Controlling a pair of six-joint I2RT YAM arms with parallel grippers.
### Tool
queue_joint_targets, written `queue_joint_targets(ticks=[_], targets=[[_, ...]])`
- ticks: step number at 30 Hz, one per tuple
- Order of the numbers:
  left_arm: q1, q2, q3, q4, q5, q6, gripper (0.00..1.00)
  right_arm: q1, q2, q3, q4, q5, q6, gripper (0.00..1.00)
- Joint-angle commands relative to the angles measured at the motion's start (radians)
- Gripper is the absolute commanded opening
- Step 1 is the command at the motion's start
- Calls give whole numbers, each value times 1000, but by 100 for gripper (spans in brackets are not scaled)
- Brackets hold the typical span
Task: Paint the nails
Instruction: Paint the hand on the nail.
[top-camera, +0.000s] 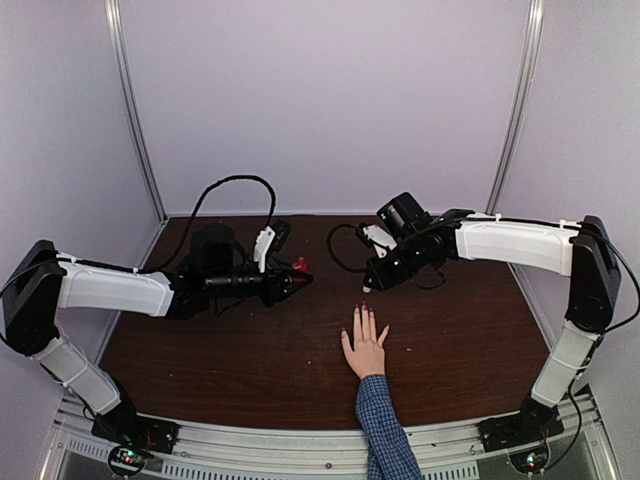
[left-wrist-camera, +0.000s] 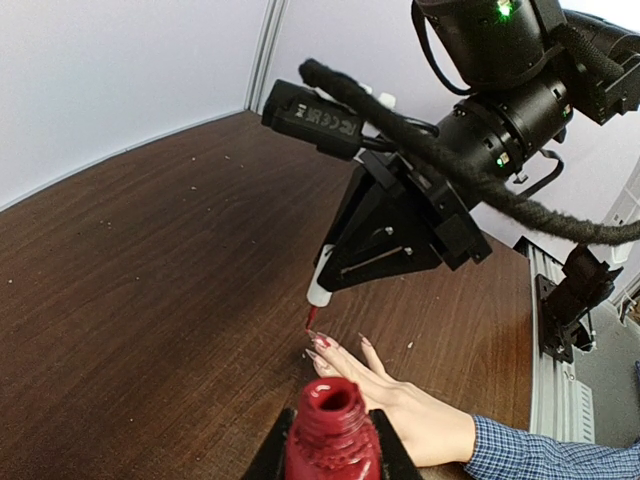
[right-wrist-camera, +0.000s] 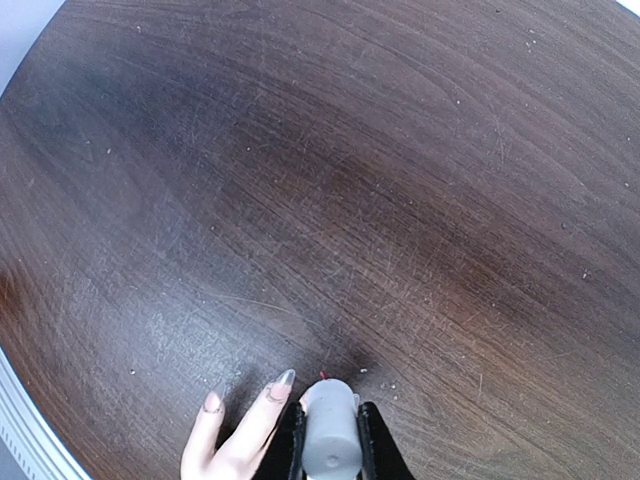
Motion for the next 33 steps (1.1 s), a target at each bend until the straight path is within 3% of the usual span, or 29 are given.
queue_joint_targets(ticks=[1, 20, 33], targets=[[10, -27, 2, 46, 0, 20, 0, 3, -4, 30, 2, 22, -7, 0], [10, -12, 37, 15, 3, 35, 0, 3, -142, -52, 27, -7, -23, 0], [11, -41, 6, 19, -11, 45, 0, 18, -148, -84, 13, -21, -24, 0]])
